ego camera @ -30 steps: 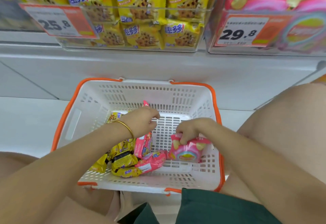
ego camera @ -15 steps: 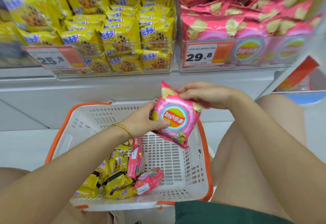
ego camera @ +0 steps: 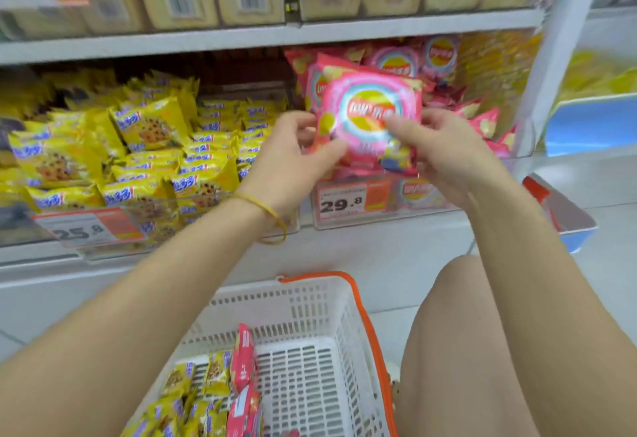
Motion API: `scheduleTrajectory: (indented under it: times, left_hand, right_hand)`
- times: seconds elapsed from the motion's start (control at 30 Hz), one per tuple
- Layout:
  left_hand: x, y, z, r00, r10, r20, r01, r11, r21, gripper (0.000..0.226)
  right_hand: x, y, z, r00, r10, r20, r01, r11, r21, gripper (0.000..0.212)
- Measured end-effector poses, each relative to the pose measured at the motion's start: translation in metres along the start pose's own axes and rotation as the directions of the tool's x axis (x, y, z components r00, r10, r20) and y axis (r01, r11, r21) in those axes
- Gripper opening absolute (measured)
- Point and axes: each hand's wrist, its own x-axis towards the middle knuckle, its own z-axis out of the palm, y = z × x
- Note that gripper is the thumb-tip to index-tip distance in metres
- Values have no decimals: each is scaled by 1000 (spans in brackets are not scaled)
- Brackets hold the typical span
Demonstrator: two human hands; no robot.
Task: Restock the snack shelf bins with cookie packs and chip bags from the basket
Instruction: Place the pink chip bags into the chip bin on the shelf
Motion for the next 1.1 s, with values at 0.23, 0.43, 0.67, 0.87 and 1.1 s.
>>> scheduleTrajectory:
  times: [0.23,0.43,0.67,0.87,1.1]
  left_hand:
    - [76,-2,2,996,21,-81,12,921,390,52]
    - [97,-14,8,994,2,-110,46,901,432,85]
    - [109,-14,15,981,33,-189,101,749,655,75]
    - [106,-28,17,984,24,-175,120,641,758,55]
    - [100,-21,12,980,56,-189,115,617,779,51]
  right_hand:
    - [84,-17,7,998,-43,-42,34,983,-182,27]
    - [120,2,10,983,-173,-54,163,976,-144,28]
    - [136,8,13,980,-183,-84,145,931,-334,62]
    - [125,11,9,984,-179,18,163,844,-511,52]
    - [116,7,14,982,-181,-53,118,808,-577,58]
